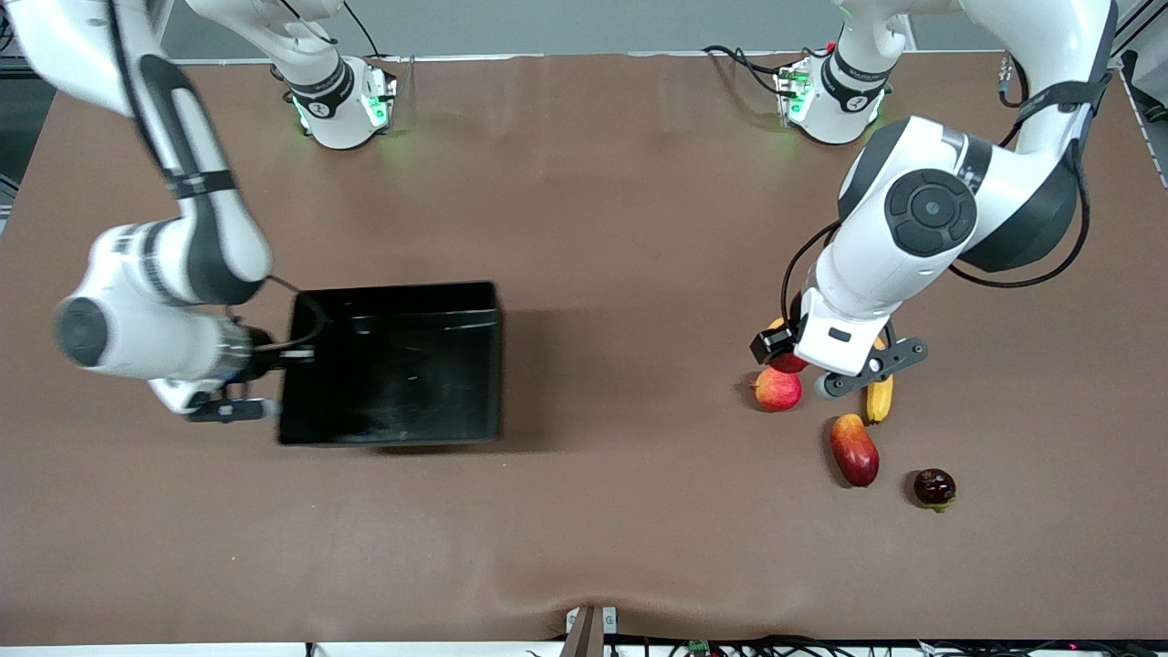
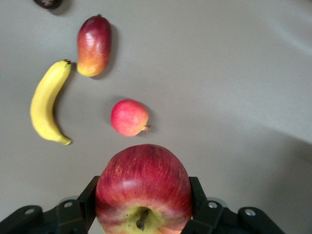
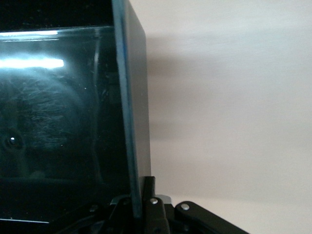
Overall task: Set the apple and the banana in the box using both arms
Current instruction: 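Drag the black box toward the fruit while the left gripper carries the apple, then lower the apple into the box and open the left gripper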
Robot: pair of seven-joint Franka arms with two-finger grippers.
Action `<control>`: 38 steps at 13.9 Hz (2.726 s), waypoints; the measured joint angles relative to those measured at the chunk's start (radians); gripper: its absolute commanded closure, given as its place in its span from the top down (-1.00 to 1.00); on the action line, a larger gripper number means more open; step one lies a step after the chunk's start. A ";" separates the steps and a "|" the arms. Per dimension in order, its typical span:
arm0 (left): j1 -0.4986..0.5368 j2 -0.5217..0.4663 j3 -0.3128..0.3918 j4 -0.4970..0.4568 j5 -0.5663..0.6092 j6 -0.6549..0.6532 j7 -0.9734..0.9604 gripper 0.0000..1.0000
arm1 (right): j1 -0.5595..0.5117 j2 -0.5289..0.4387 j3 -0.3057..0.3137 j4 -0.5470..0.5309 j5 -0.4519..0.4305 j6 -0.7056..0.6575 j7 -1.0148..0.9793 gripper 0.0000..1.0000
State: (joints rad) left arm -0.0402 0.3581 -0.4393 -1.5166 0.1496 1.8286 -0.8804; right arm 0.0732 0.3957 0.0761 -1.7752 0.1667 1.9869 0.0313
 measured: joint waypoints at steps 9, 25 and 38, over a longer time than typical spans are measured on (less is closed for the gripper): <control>-0.021 -0.017 -0.090 -0.048 -0.013 -0.047 -0.168 -1.00 | 0.370 0.001 0.004 0.013 0.024 0.013 0.251 -1.00; -0.091 0.043 -0.118 -0.369 -0.016 0.254 -0.365 -1.00 | 0.657 0.233 -0.001 0.057 0.027 0.331 0.655 1.00; -0.108 0.083 -0.111 -0.611 0.036 0.479 -0.397 -0.90 | 0.572 0.124 -0.026 0.116 0.026 0.247 0.666 1.00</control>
State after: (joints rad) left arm -0.1487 0.4407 -0.5508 -2.1274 0.1852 2.3079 -1.2776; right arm 0.6457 0.5192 0.0500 -1.6593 0.1931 2.2338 0.6973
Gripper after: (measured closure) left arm 0.251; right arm 0.000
